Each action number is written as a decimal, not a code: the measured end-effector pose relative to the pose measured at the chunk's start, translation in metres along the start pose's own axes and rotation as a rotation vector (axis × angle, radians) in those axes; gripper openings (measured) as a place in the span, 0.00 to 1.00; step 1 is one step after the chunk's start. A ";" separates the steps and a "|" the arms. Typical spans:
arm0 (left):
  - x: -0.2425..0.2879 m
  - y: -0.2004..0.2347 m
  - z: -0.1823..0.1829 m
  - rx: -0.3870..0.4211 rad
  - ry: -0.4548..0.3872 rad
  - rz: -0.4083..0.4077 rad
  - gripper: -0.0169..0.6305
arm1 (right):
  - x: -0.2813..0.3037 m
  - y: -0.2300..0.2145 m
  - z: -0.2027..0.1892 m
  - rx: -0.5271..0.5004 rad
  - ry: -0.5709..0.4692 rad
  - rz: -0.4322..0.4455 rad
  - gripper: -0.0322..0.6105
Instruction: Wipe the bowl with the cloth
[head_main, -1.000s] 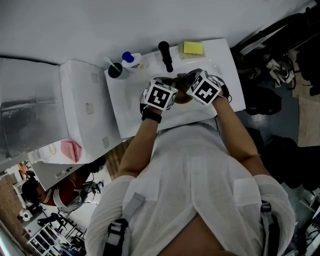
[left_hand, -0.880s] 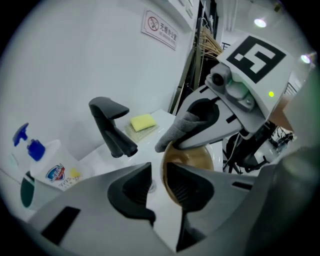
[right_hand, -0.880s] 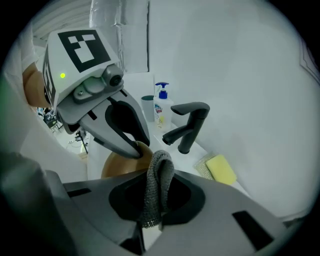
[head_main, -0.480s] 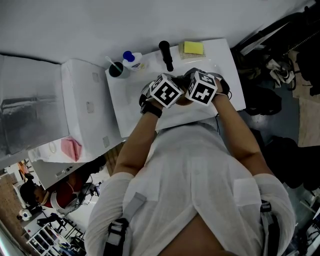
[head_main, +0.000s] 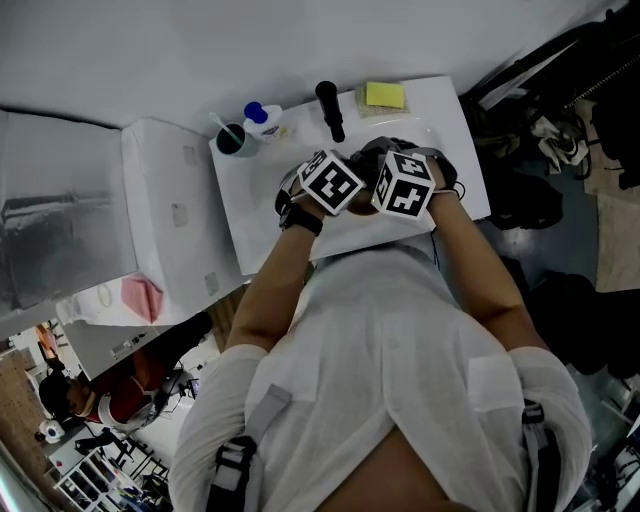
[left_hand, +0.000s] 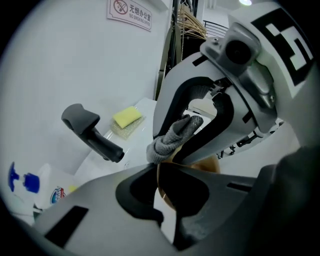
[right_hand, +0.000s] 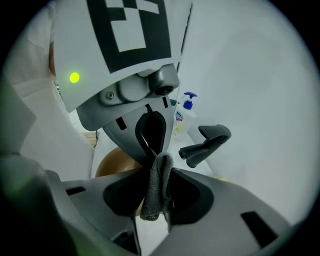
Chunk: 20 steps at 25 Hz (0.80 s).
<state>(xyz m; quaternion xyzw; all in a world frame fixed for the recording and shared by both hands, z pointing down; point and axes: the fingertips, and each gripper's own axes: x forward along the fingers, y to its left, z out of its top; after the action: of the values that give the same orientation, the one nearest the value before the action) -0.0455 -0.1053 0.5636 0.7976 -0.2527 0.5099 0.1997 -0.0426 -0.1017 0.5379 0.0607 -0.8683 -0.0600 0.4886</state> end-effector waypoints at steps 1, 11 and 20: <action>0.000 0.000 0.001 0.006 -0.002 0.001 0.05 | 0.001 0.000 0.000 -0.012 0.003 0.002 0.26; -0.003 0.005 0.000 -0.017 -0.030 0.005 0.05 | 0.001 -0.004 -0.007 0.152 -0.031 0.053 0.15; -0.006 0.021 0.000 -0.143 -0.111 0.043 0.05 | 0.001 -0.016 -0.013 0.385 -0.107 0.051 0.15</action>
<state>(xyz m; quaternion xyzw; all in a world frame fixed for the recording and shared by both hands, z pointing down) -0.0604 -0.1208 0.5597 0.8028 -0.3161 0.4497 0.2309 -0.0312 -0.1186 0.5431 0.1278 -0.8898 0.1164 0.4224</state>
